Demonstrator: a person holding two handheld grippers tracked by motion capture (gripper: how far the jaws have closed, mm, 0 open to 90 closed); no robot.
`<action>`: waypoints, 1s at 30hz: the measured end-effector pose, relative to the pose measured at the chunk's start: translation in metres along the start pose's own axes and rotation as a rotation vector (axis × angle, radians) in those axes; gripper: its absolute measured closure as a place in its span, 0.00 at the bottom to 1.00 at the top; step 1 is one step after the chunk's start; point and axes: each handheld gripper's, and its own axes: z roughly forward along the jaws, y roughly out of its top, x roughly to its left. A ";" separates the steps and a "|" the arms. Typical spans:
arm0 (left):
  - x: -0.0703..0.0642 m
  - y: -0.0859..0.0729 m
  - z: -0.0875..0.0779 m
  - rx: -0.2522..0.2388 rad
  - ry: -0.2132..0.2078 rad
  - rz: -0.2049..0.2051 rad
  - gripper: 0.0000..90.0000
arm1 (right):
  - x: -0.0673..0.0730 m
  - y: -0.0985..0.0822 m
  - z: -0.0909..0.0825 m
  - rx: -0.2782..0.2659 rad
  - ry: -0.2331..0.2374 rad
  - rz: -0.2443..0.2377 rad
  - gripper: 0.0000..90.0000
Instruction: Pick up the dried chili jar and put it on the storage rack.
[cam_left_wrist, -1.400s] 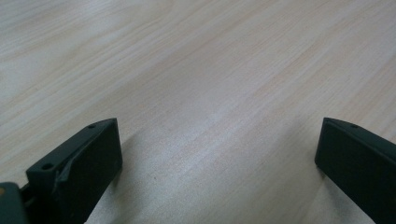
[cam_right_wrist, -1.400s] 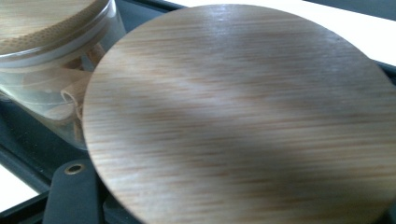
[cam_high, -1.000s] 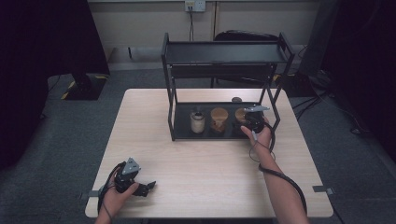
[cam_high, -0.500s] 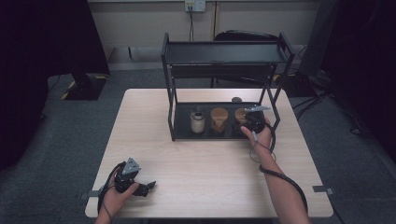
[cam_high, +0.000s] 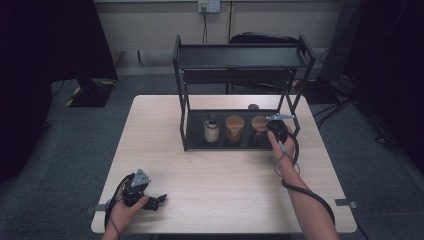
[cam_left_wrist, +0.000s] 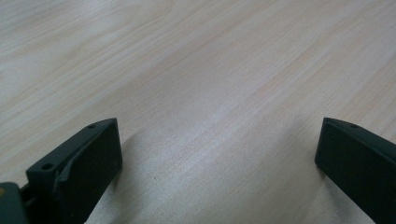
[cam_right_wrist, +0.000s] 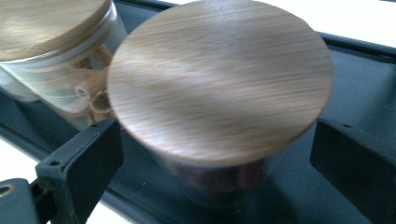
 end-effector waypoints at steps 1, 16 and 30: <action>0.000 0.000 0.000 0.000 0.000 0.000 0.00 | 0.001 0.000 -0.001 -0.003 0.001 -0.003 0.02; 0.000 0.000 0.000 0.000 0.000 0.000 0.00 | 0.010 -0.002 -0.009 -0.005 0.010 -0.021 0.02; 0.000 0.000 0.000 0.000 0.000 0.000 0.00 | 0.011 -0.004 -0.013 -0.010 0.004 -0.026 0.03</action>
